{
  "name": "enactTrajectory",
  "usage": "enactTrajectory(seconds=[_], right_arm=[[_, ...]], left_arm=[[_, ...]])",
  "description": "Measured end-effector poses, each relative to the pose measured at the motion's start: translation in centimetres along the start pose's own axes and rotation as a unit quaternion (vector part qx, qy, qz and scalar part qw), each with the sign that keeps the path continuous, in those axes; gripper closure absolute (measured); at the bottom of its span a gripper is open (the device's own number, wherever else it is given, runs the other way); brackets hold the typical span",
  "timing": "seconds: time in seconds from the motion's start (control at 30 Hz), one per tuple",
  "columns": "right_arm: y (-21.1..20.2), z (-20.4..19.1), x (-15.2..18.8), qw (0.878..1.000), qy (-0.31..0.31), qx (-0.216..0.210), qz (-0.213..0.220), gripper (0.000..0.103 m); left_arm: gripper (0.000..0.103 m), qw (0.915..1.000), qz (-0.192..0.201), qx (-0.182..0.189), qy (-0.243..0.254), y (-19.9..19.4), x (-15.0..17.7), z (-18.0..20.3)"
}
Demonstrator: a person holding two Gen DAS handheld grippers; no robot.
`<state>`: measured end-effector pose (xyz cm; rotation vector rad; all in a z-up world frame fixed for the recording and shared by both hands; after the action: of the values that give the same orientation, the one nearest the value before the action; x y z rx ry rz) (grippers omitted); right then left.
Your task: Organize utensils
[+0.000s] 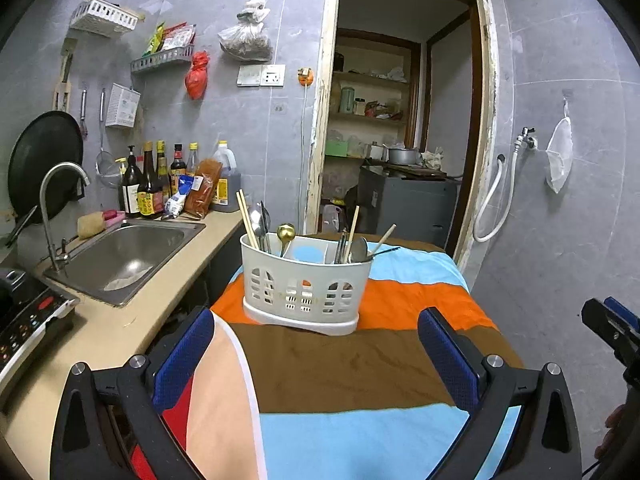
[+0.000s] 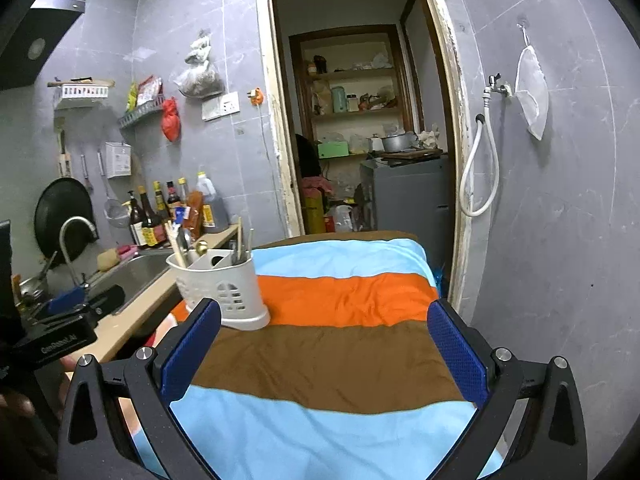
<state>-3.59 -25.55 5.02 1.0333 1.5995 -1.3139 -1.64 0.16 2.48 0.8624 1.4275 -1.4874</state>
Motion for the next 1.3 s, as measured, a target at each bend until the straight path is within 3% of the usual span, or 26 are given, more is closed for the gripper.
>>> enactTrajectory(seconds=[0.43, 1.3], right_arm=[[-2.6, 0.5, 0.8, 1.000, -0.006, 0.001, 0.008, 0.001], [-3.0, 0.4, 0.5, 1.000, -0.009, 0.004, 0.011, 0.001]], left_arm=[[0.000, 0.9999, 0.006, -0.009, -0.002, -3.3, 1.1, -0.2], [0.000, 0.9999, 0.010, -0.011, -0.006, -3.5, 1.0, -0.3]])
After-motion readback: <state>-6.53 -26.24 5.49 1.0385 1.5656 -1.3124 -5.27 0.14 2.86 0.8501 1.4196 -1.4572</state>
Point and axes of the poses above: each gripper's, at about its wrist camera, not at the fingertips, and y roughly the way its jaws point, z to its right, x to its underside, the point moved 1 cm from there along y, roughly the way its jaws point, and after that the axes turned 1 degree about -y, right-handed, at the moved point
